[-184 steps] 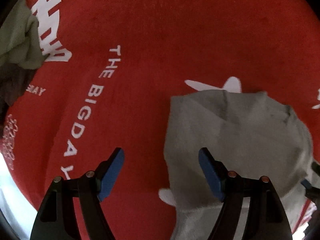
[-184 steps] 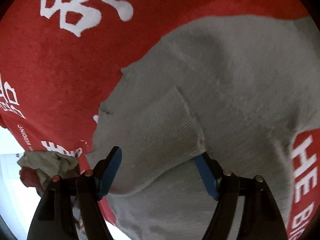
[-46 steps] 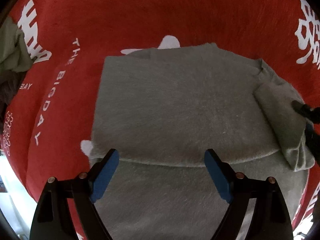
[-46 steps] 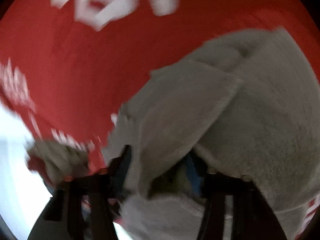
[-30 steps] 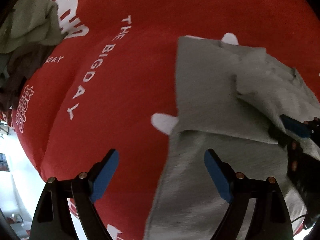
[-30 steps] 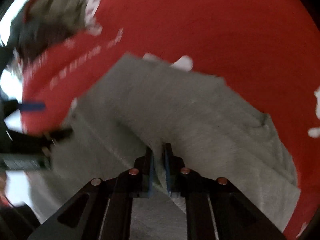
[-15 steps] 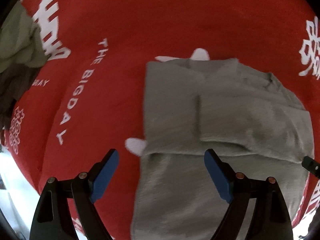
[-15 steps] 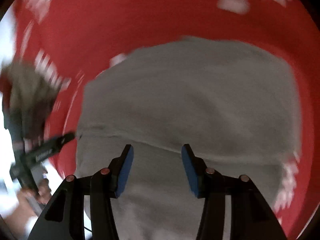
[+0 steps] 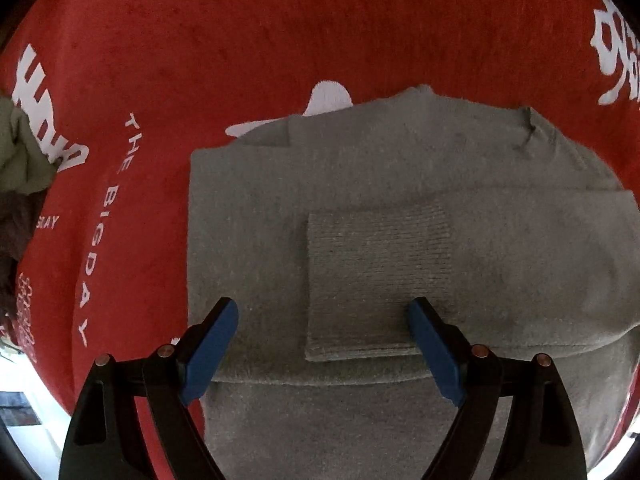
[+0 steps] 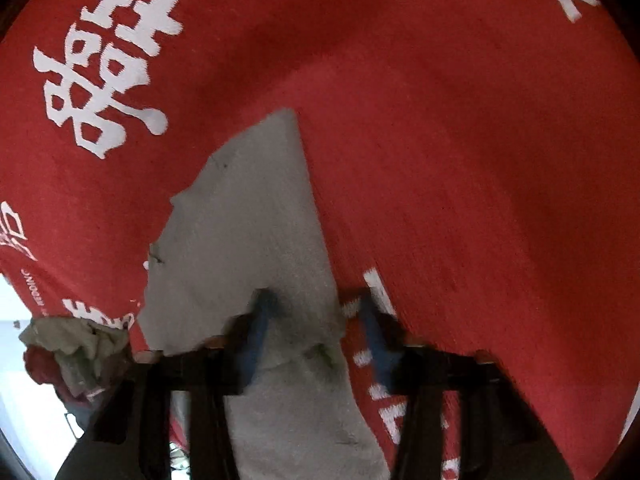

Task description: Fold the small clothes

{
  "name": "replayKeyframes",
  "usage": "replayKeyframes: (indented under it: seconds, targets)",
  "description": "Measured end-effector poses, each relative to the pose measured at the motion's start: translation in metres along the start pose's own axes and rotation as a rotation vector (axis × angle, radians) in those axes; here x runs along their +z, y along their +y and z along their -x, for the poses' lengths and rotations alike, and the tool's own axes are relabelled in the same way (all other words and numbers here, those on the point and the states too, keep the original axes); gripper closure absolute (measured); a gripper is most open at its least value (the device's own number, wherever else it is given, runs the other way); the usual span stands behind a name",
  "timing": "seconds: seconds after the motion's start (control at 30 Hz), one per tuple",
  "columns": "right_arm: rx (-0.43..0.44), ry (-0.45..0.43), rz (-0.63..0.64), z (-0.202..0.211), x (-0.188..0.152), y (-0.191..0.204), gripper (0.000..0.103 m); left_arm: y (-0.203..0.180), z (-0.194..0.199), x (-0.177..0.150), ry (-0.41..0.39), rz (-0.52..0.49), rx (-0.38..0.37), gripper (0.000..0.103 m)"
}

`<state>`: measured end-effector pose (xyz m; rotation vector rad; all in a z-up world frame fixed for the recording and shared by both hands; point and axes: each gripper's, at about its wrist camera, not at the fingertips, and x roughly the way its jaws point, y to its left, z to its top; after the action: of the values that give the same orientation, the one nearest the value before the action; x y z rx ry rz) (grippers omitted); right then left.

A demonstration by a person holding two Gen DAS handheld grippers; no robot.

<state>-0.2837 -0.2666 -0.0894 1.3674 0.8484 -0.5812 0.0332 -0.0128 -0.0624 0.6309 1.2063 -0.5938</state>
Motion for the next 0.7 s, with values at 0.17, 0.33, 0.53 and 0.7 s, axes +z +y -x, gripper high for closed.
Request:
replayKeyframes:
  seconds: [0.17, 0.33, 0.53, 0.7]
  targets:
    - [-0.263, 0.001, 0.205, 0.000, 0.006, 0.007, 0.094, -0.003, 0.003, -0.007, -0.012, -0.041, 0.049, 0.006]
    - [-0.239, -0.005, 0.113, 0.014, -0.001, -0.009, 0.093, 0.002, 0.015, -0.011, 0.004, -0.055, 0.060, 0.006]
    - [-0.256, 0.026, 0.205, 0.027, -0.032, 0.019, 0.062, 0.015, 0.025, -0.029, 0.054, -0.058, 0.062, 0.006]
    - [-0.222, 0.061, 0.246, 0.022, -0.060, 0.044, 0.056, 0.017, 0.031, -0.038, 0.091, -0.032, 0.035, 0.006]
